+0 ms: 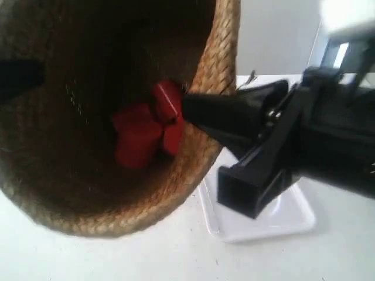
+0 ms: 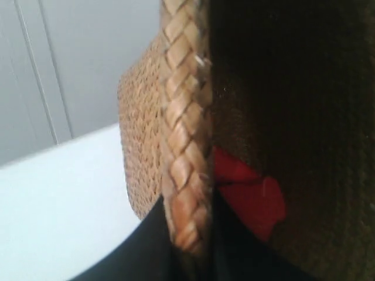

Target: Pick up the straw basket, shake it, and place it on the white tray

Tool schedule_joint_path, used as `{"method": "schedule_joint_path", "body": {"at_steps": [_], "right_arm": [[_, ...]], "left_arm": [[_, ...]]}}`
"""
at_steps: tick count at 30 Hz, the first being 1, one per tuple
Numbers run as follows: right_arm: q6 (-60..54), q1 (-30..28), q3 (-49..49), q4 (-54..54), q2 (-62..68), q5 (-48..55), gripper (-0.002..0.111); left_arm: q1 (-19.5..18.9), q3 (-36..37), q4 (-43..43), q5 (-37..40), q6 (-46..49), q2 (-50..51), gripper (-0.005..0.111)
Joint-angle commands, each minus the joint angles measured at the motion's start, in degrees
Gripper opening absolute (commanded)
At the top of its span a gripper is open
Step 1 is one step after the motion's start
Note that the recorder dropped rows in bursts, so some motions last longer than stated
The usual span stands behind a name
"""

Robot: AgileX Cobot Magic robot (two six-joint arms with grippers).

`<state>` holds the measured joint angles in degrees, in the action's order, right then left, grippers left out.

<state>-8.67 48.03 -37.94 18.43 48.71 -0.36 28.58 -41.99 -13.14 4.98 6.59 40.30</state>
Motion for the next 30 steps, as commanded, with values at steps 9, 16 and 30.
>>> {"method": "schedule_joint_path", "body": {"at_steps": [9, 16, 30], "right_arm": [[0.85, -4.38, -0.96, 3.18, -1.71, 3.15, 0.0], [16.12, -11.33, -7.9, -3.32, -2.33, 22.35, 0.0], [35.1, -19.59, -21.67, -36.59, 3.71, 59.33, 0.0]], "left_arm": [[0.3, -4.08, -1.66, -0.03, -5.67, 5.34, 0.0], [0.18, -15.46, -1.55, 10.33, -9.76, 11.28, 0.0], [0.18, -30.22, 3.45, 27.88, -20.54, 30.67, 0.0]]}}
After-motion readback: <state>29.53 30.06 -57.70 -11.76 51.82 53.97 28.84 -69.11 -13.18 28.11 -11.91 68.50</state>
